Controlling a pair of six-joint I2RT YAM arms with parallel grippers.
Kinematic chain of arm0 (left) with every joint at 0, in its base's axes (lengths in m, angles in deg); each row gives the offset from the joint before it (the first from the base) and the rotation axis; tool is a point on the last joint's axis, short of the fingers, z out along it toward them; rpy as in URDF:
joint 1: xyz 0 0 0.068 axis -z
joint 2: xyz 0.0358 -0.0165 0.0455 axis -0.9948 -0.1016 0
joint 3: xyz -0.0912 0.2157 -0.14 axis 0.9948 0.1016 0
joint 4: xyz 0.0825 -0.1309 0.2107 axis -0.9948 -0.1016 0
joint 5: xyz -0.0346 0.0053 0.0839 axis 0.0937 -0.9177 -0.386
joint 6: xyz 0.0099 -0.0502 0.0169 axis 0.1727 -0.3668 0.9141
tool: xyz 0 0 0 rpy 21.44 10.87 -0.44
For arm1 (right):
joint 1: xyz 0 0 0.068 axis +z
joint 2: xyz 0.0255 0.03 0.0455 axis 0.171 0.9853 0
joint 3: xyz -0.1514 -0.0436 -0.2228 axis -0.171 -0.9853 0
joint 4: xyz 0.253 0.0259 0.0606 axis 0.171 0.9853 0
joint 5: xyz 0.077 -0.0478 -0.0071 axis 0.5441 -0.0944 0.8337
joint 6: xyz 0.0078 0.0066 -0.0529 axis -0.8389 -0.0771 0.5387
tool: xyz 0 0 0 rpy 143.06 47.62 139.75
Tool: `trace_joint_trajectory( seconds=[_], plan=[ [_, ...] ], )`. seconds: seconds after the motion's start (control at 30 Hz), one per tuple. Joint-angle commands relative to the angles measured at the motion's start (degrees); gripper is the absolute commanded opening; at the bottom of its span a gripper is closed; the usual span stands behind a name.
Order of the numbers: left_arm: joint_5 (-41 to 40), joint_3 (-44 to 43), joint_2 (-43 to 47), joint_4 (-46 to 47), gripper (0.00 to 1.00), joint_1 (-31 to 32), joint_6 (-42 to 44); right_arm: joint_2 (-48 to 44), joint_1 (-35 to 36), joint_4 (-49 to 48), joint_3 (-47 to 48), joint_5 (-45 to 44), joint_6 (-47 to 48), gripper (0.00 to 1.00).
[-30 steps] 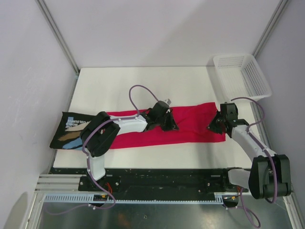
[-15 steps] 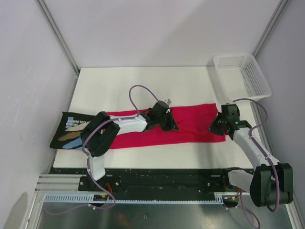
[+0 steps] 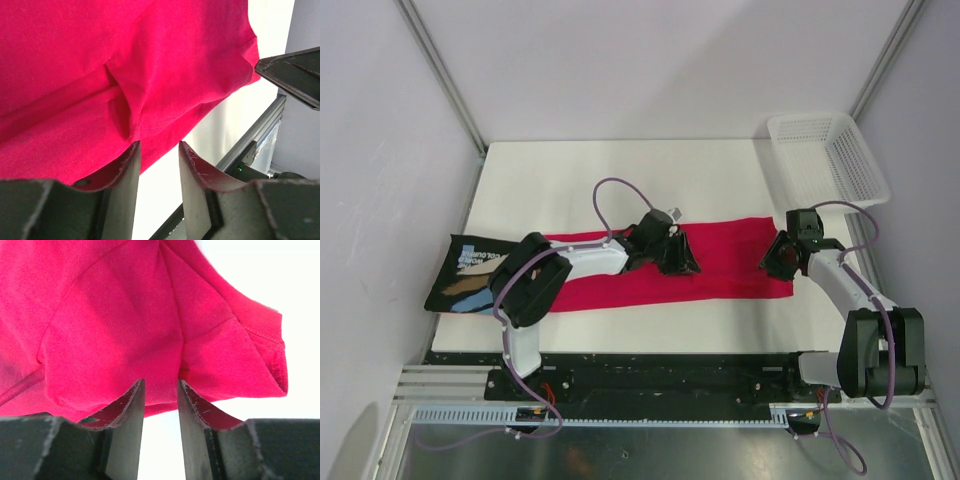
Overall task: Fold and stack the t-shirts
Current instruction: Fold the other side of the tshirt into a rectangle
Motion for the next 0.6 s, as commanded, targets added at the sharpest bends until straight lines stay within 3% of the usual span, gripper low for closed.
trace_joint_trajectory(
  seconds=[0.0,0.3,0.57],
  plan=[
    [2.01,0.27,1.48,0.60,0.42,-1.44,3.00,-3.17,-0.44,0.88,1.94,-2.24,1.74,0.38],
    [2.19,1.79,2.75,0.51,0.41,-2.98,4.47,-4.81,2.21,1.46,1.94,-3.80,0.46,0.33],
    [2.28,4.05,4.68,0.51,0.41,-4.86,5.20,0.90,6.22,-1.53,-0.16,-5.87,-1.16,0.26]
  ],
)
